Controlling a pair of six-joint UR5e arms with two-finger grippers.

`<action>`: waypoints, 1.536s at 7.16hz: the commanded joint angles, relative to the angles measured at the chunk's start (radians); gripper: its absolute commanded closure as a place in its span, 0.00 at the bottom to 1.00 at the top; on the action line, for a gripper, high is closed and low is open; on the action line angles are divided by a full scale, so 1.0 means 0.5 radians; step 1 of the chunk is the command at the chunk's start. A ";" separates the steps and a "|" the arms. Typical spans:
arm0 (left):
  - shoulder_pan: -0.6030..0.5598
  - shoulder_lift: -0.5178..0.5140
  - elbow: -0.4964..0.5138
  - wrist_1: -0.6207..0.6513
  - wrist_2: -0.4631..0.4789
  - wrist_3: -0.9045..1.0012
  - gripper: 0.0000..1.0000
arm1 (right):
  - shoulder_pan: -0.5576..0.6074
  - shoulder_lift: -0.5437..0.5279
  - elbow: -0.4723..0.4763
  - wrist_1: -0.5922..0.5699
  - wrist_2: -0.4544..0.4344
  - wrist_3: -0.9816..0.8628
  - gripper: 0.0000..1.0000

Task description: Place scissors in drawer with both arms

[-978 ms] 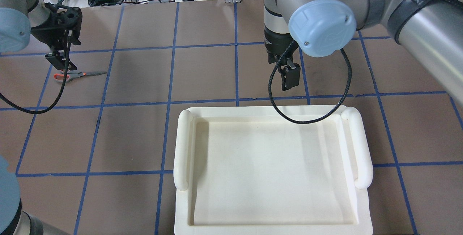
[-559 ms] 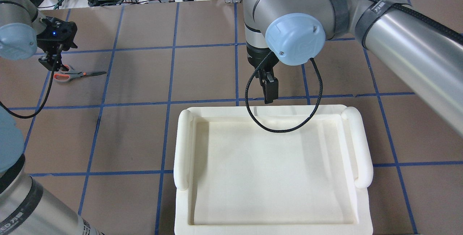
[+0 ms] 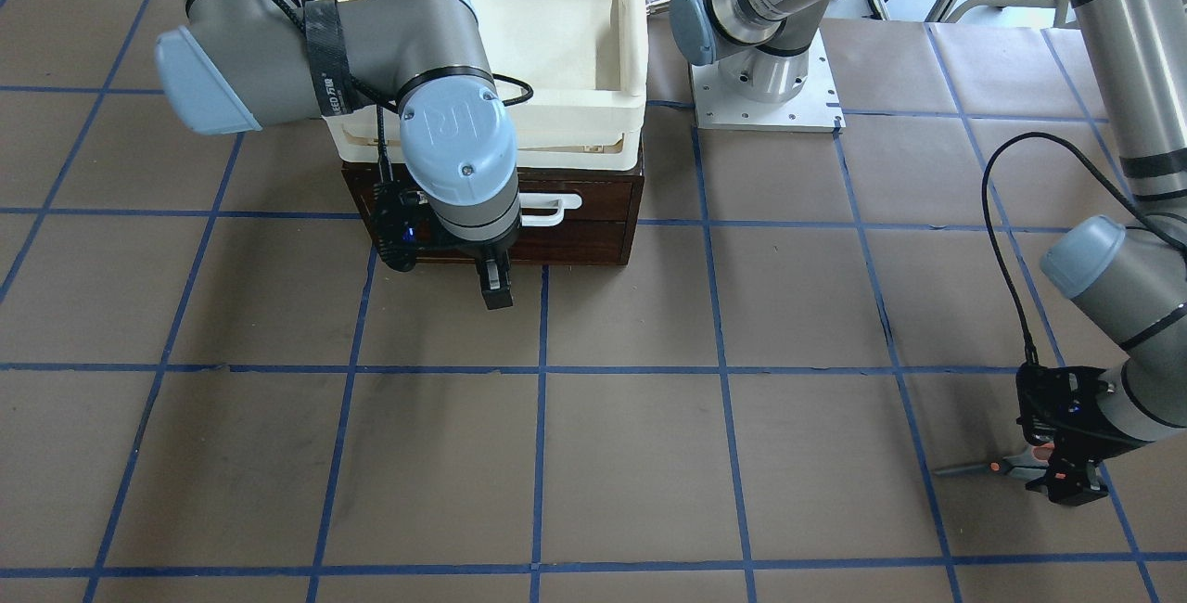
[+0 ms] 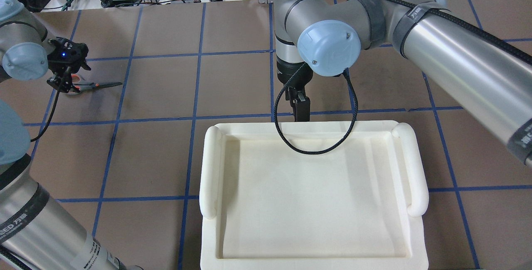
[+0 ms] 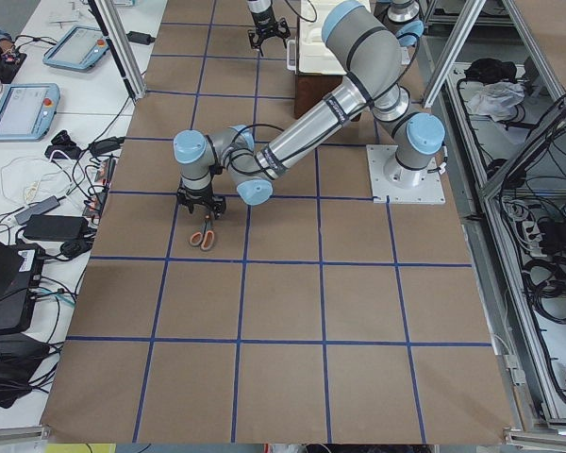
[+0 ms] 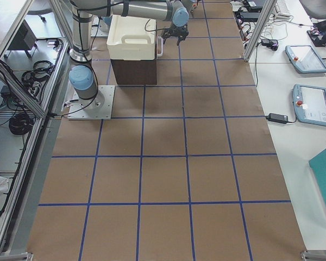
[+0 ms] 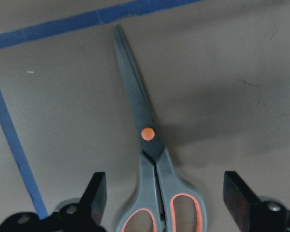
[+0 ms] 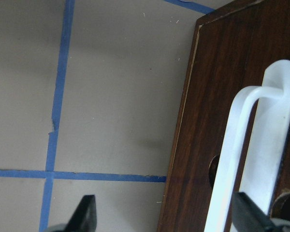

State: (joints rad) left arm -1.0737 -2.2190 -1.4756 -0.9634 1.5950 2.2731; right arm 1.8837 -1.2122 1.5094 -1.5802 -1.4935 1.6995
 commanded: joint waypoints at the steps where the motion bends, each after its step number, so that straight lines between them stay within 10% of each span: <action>1: 0.018 -0.041 -0.009 0.043 -0.002 -0.009 0.13 | 0.000 0.016 0.000 0.062 0.002 0.089 0.00; 8: 0.021 -0.106 0.003 0.046 -0.082 -0.187 0.16 | 0.000 0.062 0.003 0.098 0.045 0.261 0.00; 11: 0.027 -0.106 0.009 0.077 -0.076 -0.187 0.54 | 0.000 0.077 0.012 0.117 0.045 0.261 0.00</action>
State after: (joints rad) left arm -1.0612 -2.2717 -1.4709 -0.9302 1.5558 2.1797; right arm 1.8837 -1.1766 1.5141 -1.5230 -1.4725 1.8297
